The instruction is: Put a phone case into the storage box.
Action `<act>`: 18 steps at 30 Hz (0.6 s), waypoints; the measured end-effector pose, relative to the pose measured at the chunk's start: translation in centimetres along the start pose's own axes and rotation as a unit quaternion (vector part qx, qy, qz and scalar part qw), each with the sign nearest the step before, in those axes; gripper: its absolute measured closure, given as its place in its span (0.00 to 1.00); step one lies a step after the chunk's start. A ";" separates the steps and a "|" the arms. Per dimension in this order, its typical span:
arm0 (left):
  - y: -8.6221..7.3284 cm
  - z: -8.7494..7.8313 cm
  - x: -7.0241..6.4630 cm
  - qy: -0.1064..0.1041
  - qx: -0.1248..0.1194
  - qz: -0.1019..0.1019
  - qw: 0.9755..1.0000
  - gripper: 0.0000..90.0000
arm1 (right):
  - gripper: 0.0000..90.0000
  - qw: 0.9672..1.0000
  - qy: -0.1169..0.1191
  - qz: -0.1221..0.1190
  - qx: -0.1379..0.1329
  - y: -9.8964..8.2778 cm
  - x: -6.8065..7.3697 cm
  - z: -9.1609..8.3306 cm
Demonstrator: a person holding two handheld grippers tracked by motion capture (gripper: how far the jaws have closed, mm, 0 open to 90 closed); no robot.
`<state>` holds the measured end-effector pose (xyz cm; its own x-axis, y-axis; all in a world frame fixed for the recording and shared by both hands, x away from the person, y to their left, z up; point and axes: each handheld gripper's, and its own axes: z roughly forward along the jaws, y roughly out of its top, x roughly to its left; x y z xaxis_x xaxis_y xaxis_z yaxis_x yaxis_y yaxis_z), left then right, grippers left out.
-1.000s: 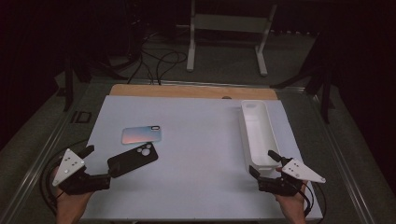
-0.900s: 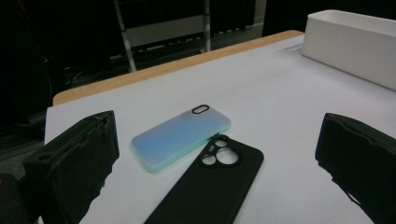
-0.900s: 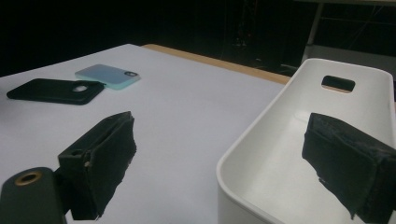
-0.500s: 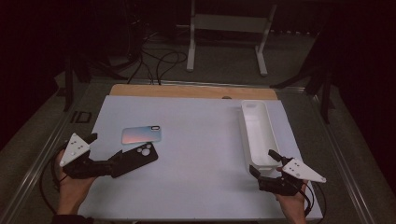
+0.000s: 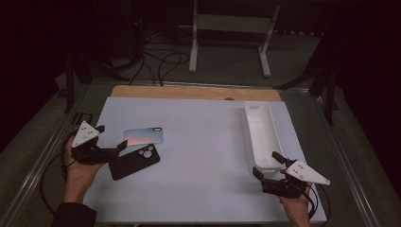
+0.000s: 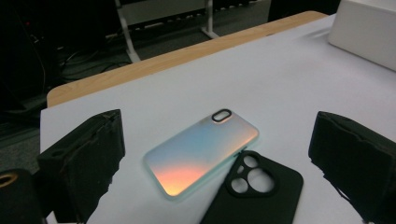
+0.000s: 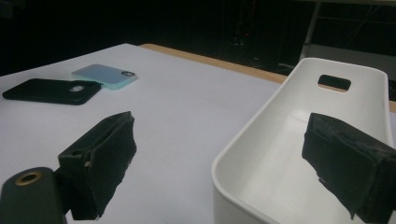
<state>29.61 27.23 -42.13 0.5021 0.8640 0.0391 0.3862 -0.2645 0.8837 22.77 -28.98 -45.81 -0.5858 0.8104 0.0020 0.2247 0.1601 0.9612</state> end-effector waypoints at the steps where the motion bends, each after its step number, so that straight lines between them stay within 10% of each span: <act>1: 0.1 0.2 0.1 0.000 0.001 -0.001 1.000 0.05 | 0.10 1.000 0.000 0.000 0.000 0.0 0.0 0.0; 18: 1.0 4.6 1.6 0.022 0.039 -0.008 0.999 0.16 | 0.10 1.000 -0.004 0.000 -0.001 0.1 -0.1 -0.1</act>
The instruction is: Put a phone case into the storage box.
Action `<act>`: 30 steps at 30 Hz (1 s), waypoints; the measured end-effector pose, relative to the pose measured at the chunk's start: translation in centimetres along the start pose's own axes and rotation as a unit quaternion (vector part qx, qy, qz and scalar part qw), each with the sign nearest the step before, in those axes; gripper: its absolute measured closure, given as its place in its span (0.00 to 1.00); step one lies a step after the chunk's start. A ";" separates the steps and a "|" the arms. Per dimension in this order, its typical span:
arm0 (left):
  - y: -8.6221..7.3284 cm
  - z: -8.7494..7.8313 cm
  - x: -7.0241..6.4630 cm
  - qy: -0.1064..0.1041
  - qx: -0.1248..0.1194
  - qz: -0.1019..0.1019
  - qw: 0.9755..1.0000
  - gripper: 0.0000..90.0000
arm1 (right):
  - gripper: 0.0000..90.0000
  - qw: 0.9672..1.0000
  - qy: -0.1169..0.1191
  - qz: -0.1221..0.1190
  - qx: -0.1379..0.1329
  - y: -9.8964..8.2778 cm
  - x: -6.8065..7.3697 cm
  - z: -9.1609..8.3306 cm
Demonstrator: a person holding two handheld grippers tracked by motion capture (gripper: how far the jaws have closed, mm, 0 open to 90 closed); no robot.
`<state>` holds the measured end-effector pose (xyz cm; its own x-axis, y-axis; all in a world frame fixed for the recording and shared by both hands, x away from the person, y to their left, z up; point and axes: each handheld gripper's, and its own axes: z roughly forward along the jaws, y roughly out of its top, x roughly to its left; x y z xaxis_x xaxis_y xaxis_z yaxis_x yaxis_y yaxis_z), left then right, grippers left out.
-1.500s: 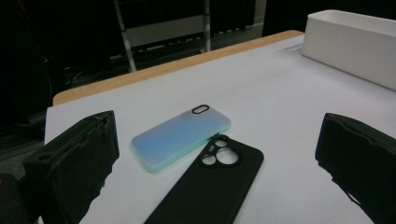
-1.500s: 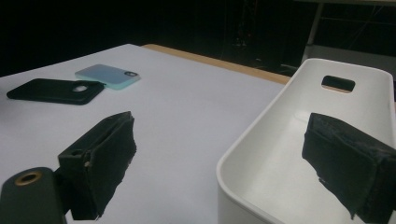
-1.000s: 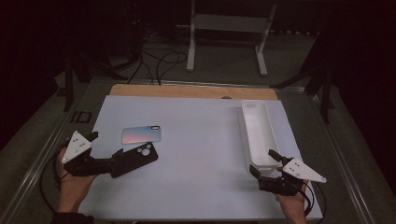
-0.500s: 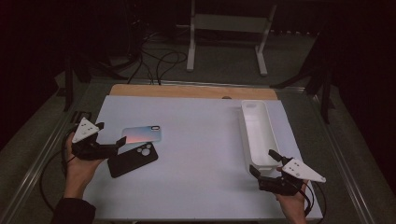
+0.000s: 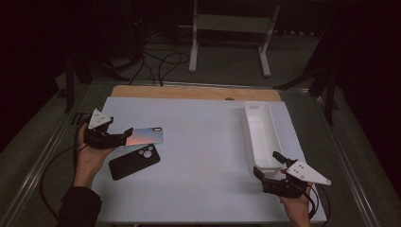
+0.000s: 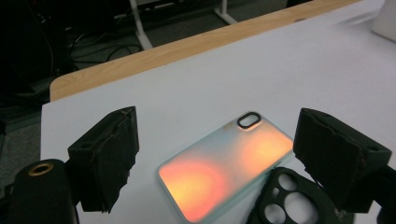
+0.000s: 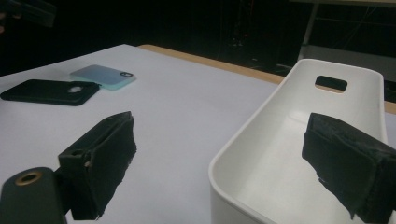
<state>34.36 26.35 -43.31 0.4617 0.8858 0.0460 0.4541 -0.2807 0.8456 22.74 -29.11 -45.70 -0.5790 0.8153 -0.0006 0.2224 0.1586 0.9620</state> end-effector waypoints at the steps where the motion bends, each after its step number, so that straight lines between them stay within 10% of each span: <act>1: 0.0 0.4 0.2 0.001 0.003 -0.004 1.000 0.17 | 0.10 1.000 0.000 0.000 0.000 0.0 0.0 0.0; 14: -0.2 2.7 1.5 0.010 0.025 -0.007 1.000 0.42 | 0.10 1.000 0.000 0.000 0.000 0.0 0.0 0.0; 30: -1.9 5.4 3.6 0.004 0.031 -0.061 0.998 0.86 | 0.10 1.000 -0.001 -0.002 -0.004 0.1 0.0 -0.1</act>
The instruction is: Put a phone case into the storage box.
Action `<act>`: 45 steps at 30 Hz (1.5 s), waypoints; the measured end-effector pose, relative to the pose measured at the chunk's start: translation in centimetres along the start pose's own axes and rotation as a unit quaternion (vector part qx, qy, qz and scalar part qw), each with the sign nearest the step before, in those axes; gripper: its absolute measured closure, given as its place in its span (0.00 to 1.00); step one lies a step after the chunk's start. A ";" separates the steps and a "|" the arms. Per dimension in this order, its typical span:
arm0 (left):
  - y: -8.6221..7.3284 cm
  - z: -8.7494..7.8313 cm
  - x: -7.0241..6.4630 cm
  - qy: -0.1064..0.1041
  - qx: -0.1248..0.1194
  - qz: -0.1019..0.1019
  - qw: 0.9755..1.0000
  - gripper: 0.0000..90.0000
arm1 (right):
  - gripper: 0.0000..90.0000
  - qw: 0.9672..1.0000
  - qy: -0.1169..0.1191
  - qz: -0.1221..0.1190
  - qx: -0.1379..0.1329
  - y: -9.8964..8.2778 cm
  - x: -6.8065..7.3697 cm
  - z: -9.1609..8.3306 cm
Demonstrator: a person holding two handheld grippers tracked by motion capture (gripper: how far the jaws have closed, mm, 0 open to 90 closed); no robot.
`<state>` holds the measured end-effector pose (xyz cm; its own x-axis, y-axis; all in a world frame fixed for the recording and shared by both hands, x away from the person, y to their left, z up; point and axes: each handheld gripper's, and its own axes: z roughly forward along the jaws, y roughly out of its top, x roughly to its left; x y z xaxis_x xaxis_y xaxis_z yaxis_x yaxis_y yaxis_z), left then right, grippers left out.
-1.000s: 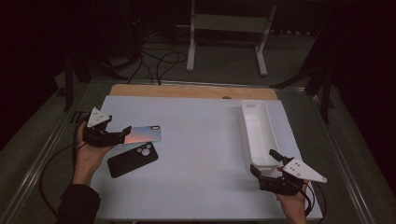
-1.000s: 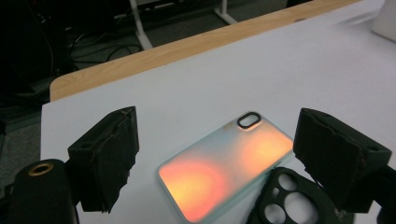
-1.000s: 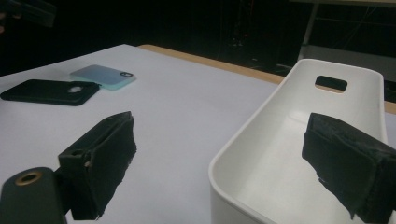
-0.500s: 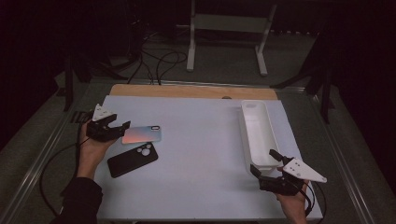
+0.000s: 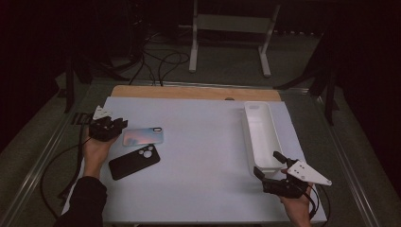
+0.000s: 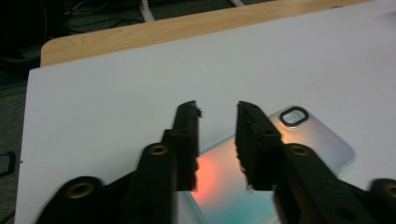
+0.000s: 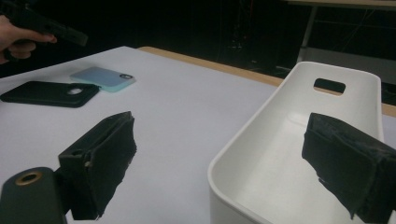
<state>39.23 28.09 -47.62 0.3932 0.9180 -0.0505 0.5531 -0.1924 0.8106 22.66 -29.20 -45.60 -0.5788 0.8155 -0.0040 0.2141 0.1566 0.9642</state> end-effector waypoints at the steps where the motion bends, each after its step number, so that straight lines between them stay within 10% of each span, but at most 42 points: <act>1: -0.2 0.4 0.1 0.003 0.004 -0.003 1.000 0.92 | 0.10 1.000 -0.001 0.001 0.000 0.0 0.0 0.0; 30: -1.2 6.1 0.4 0.041 0.091 -0.027 0.995 1.00 | 0.10 1.000 -0.001 0.002 0.005 -0.2 0.0 0.1; 45: -1.8 5.0 0.2 0.039 0.118 0.006 0.992 1.00 | 0.10 1.000 -0.004 0.001 0.003 -0.2 0.0 -0.1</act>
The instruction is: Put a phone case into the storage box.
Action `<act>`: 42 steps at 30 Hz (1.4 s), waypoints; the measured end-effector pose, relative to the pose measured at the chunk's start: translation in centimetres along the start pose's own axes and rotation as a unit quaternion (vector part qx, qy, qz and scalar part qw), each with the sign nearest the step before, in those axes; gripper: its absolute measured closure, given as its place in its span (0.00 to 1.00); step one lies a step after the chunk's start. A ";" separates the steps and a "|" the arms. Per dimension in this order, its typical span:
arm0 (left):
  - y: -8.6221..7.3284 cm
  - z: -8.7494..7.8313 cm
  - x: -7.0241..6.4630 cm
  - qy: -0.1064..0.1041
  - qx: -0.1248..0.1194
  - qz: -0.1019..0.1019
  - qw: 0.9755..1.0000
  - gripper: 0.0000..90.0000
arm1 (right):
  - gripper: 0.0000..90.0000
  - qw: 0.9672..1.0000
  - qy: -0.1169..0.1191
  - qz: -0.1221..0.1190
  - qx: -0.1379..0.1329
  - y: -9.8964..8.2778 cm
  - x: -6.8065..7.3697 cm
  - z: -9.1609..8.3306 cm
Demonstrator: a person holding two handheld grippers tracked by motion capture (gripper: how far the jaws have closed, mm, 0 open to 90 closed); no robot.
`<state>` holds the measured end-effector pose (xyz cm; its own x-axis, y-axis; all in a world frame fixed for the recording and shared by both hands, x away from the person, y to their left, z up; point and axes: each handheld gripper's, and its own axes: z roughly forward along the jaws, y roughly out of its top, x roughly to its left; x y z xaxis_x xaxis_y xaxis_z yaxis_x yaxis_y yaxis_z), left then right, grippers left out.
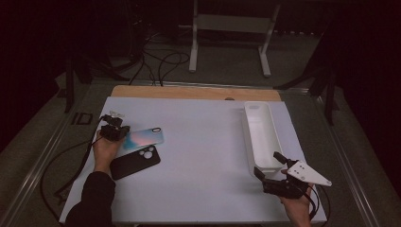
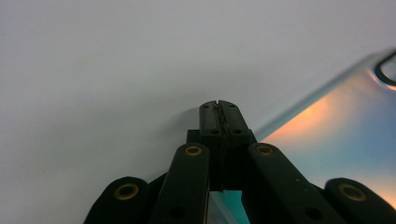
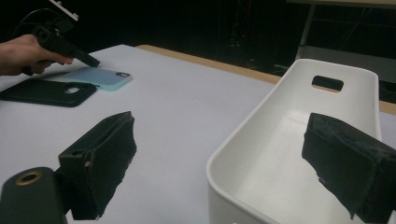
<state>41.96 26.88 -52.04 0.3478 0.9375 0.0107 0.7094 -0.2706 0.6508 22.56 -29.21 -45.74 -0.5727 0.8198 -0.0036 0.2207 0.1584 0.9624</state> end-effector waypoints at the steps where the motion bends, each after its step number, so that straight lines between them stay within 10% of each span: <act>1: -0.3 -0.3 0.0 -0.002 0.002 0.002 1.000 1.00 | 0.10 1.000 0.000 0.001 0.000 0.0 0.0 0.0; 26: -4.5 -4.1 -1.9 -0.012 0.001 0.009 1.000 1.00 | 0.10 1.000 0.000 -0.003 -0.001 0.2 0.3 0.2; 33: -4.6 -5.7 -1.5 -0.015 -0.050 -0.009 0.999 0.86 | 0.10 1.000 0.000 -0.006 0.001 0.3 0.1 0.4; 36: -5.3 -9.1 -1.6 -0.039 -0.123 -0.034 0.991 0.70 | 0.10 1.000 0.002 -0.013 0.003 0.5 0.0 0.7; 42: -6.8 -12.0 -2.3 -0.060 -0.173 -0.034 0.983 0.42 | 0.10 1.000 0.005 -0.020 0.002 0.7 -0.1 1.1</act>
<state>28.96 29.16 -47.32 0.3908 0.9128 -0.1183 0.4908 -0.0979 0.8657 23.60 -28.56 -45.39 -0.5894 0.8069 -0.0382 0.2012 0.1925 0.9605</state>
